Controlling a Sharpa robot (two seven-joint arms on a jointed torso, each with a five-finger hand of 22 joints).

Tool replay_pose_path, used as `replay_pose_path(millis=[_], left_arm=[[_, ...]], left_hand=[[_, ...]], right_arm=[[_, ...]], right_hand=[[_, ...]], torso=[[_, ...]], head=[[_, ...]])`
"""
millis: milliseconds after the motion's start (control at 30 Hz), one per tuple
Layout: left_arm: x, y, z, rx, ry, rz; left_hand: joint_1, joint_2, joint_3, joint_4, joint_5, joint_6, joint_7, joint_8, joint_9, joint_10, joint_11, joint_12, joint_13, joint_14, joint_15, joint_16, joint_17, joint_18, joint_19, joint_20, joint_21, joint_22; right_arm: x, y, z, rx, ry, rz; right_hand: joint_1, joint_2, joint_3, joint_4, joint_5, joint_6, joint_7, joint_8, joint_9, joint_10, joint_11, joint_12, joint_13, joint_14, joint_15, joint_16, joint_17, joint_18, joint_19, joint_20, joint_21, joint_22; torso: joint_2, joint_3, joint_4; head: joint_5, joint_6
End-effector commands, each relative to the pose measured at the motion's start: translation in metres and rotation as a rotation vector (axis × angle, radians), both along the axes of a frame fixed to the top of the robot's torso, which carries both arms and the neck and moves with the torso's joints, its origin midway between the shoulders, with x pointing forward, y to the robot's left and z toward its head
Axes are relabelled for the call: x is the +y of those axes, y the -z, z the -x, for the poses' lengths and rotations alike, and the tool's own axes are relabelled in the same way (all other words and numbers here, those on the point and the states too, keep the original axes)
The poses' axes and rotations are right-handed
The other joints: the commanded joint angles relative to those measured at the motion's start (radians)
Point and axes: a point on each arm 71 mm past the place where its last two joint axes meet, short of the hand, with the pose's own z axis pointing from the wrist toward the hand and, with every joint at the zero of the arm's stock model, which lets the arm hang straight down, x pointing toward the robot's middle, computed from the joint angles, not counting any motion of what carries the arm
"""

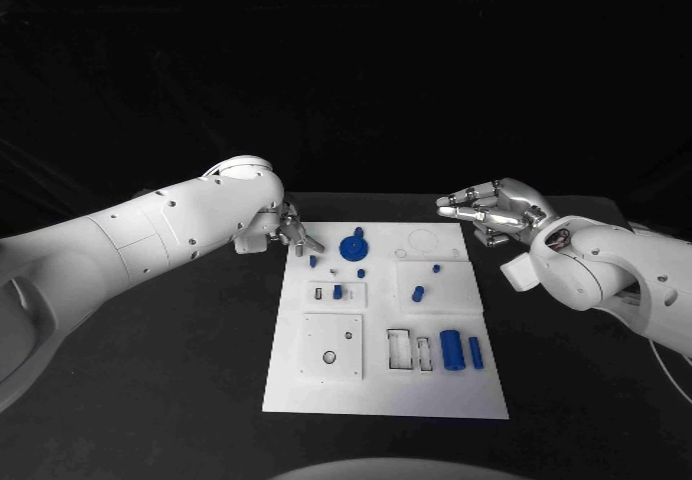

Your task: Assemble the parts on the task board

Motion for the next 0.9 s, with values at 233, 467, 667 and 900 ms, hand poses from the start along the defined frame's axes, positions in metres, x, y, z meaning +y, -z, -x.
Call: replay_pose_path(millis=[233, 467, 667, 900], left_arm=[[-0.0087, 0.0015, 0.0051, 0.039, 0.035, 0.03], [-0.0112, 0.0019, 0.0071, 0.048, 0.047, 0.033], [-0.0128, 0.003, 0.0087, 0.058, 0.057, 0.031], [-0.0133, 0.0034, 0.0091, 0.057, 0.056, 0.032]], left_hand=[[0.016, 0.008, 0.014, -0.001, 0.001, 0.012, -0.004, 0.013, 0.007, 0.01, -0.002, 0.009, 0.004, 0.105, -0.01, 0.003, 0.263, 0.001, 0.054, -0.008, 0.007, 0.129], [0.045, 0.007, 0.038, -0.005, 0.001, 0.009, -0.007, 0.022, 0.014, 0.012, -0.004, 0.009, 0.003, 0.105, -0.013, 0.003, 0.263, 0.001, 0.054, -0.011, 0.007, 0.13], [0.065, -0.012, 0.056, -0.005, 0.001, 0.004, -0.007, 0.027, 0.018, 0.013, -0.005, 0.009, 0.004, 0.105, -0.013, 0.003, 0.263, 0.0, 0.055, -0.013, 0.008, 0.132], [0.08, -0.009, 0.079, -0.005, 0.001, 0.003, -0.007, 0.031, 0.021, 0.013, -0.005, 0.009, 0.003, 0.105, -0.013, 0.003, 0.263, 0.001, 0.054, -0.013, 0.006, 0.13]], right_arm=[[0.002, 0.0006, 0.0002, 0.002, -0.019, -0.004], [0.0023, 0.0014, -0.0005, 0.004, -0.02, -0.004], [0.0028, 0.0022, -0.0005, 0.006, -0.021, -0.004], [0.003, 0.0024, -0.0003, 0.007, -0.022, -0.004]], right_hand=[[-0.003, 0.007, -0.006, 0.0, -0.001, -0.005, 0.002, -0.002, -0.002, 0.099, 0.004, 0.003, 0.263, 0.104, 0.01, 0.004, 0.264, -0.001, 0.027, 0.009, -0.007, 0.11], [-0.003, 0.007, -0.006, 0.0, -0.001, -0.005, 0.002, -0.002, -0.002, 0.099, 0.004, 0.003, 0.263, 0.104, 0.01, 0.004, 0.264, -0.001, 0.027, 0.009, -0.007, 0.11], [-0.004, 0.009, -0.007, 0.0, 0.002, -0.006, 0.001, -0.002, -0.002, 0.099, 0.004, 0.003, 0.263, 0.104, 0.01, 0.004, 0.264, -0.002, 0.028, 0.009, -0.006, 0.111], [-0.004, 0.009, -0.007, 0.0, 0.002, -0.006, 0.001, -0.002, -0.002, 0.099, 0.004, 0.003, 0.263, 0.104, 0.01, 0.004, 0.264, -0.002, 0.028, 0.009, -0.006, 0.111]], torso=[[0.0, 0.0003, 0.0001], [0.0, 0.0012, 0.0018], [0.0, -0.0001, 0.001], [0.001, -0.0001, 0.0]], head=[[0.003, 0.0], [0.003, 0.0], [0.004, 0.0], [0.006, 0.001]])
